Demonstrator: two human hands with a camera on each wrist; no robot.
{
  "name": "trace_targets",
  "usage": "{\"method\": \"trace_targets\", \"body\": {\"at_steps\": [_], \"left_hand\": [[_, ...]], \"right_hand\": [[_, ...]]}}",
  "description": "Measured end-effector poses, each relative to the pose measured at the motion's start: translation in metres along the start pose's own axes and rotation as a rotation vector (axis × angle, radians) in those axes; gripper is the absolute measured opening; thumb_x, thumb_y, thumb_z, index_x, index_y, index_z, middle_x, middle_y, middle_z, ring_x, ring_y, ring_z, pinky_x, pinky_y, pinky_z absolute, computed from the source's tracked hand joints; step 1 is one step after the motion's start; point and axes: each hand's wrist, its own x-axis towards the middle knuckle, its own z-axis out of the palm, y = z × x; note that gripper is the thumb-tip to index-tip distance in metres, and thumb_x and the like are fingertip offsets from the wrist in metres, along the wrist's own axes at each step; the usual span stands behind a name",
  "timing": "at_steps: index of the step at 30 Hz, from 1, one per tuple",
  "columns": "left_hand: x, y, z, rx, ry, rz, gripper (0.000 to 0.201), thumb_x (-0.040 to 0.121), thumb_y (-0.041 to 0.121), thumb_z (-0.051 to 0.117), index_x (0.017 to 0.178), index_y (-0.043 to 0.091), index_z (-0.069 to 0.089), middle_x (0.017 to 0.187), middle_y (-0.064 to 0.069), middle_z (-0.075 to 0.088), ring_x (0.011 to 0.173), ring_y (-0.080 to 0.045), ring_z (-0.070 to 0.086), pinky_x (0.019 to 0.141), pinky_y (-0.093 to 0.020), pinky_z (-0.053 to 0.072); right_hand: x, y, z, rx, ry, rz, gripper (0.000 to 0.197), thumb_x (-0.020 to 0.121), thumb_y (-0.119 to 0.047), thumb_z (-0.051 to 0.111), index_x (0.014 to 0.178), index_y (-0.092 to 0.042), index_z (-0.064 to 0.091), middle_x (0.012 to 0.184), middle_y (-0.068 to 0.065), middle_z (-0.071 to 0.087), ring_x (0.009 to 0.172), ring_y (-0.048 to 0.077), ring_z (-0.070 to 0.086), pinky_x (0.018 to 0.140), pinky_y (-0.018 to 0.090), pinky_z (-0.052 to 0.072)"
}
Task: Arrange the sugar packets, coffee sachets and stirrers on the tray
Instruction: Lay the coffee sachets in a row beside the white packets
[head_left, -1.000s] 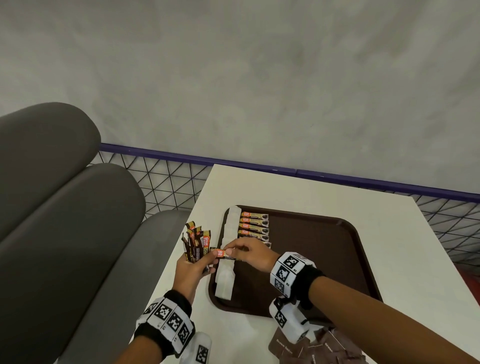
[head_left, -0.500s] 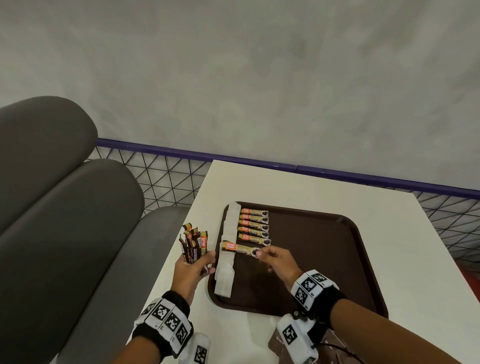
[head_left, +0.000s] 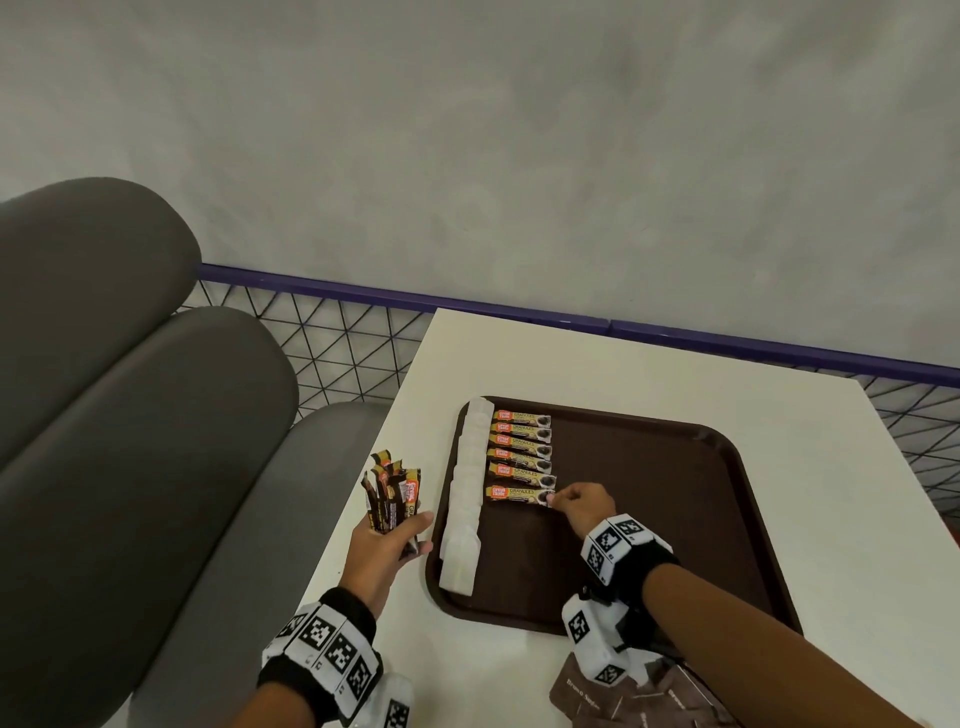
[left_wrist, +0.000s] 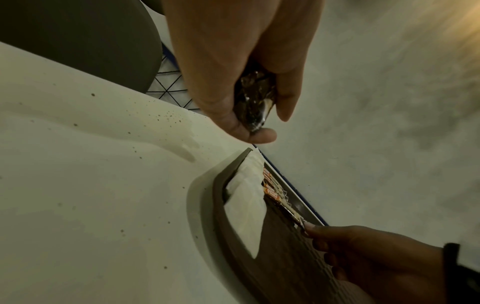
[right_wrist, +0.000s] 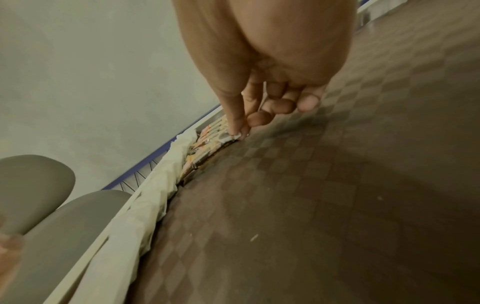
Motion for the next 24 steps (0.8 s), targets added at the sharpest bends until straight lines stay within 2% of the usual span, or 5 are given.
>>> {"method": "trace_targets", "body": {"at_steps": [5, 8, 15, 18, 24], "left_hand": [[-0.002, 0.000, 0.001, 0.015, -0.030, -0.017, 0.020, 0.082, -0.005, 0.064, 0.096, 0.010, 0.061, 0.092, -0.005, 0.062, 0.085, -0.019, 0.058, 0.071, -0.031, 0.057], [-0.003, 0.000, 0.000, 0.010, -0.035, -0.033, 0.023, 0.081, -0.005, 0.064, 0.101, 0.006, 0.060, 0.094, -0.005, 0.062, 0.087, -0.020, 0.058, 0.078, -0.037, 0.055], [-0.002, 0.000, 0.000, 0.014, -0.042, -0.041, 0.028, 0.081, -0.004, 0.065, 0.108, 0.004, 0.059, 0.096, -0.006, 0.062, 0.090, -0.021, 0.057, 0.078, -0.038, 0.055], [-0.002, 0.001, 0.001, 0.015, -0.052, -0.040, 0.024, 0.081, -0.004, 0.064, 0.103, 0.006, 0.060, 0.096, -0.006, 0.063, 0.090, -0.020, 0.059, 0.075, -0.036, 0.056], [-0.006, 0.004, 0.003, 0.016, -0.071, -0.041, 0.018, 0.082, -0.004, 0.063, 0.095, 0.008, 0.060, 0.087, -0.011, 0.062, 0.086, -0.024, 0.060, 0.064, -0.030, 0.059]], "right_hand": [[0.002, -0.005, 0.007, -0.059, 0.050, 0.060, 0.027, 0.084, -0.034, 0.063, 0.061, -0.024, 0.054, 0.091, 0.009, 0.066, 0.091, 0.028, 0.063, 0.082, 0.036, 0.051], [0.001, -0.009, 0.009, -0.079, 0.065, 0.069, 0.029, 0.084, -0.036, 0.062, 0.060, -0.025, 0.052, 0.092, 0.010, 0.066, 0.092, 0.030, 0.063, 0.082, 0.037, 0.051], [-0.003, -0.012, 0.009, -0.142, 0.086, 0.089, 0.026, 0.085, -0.039, 0.061, 0.068, -0.021, 0.054, 0.104, 0.011, 0.065, 0.099, 0.030, 0.060, 0.086, 0.035, 0.049], [-0.005, -0.012, 0.007, -0.169, 0.096, 0.081, 0.033, 0.086, -0.041, 0.060, 0.061, -0.024, 0.046, 0.105, 0.010, 0.065, 0.105, 0.030, 0.057, 0.092, 0.037, 0.047], [-0.010, -0.009, -0.001, -0.232, 0.105, 0.022, 0.032, 0.087, -0.043, 0.056, 0.064, -0.024, 0.045, 0.104, 0.008, 0.063, 0.108, 0.028, 0.053, 0.091, 0.037, 0.044]]}}
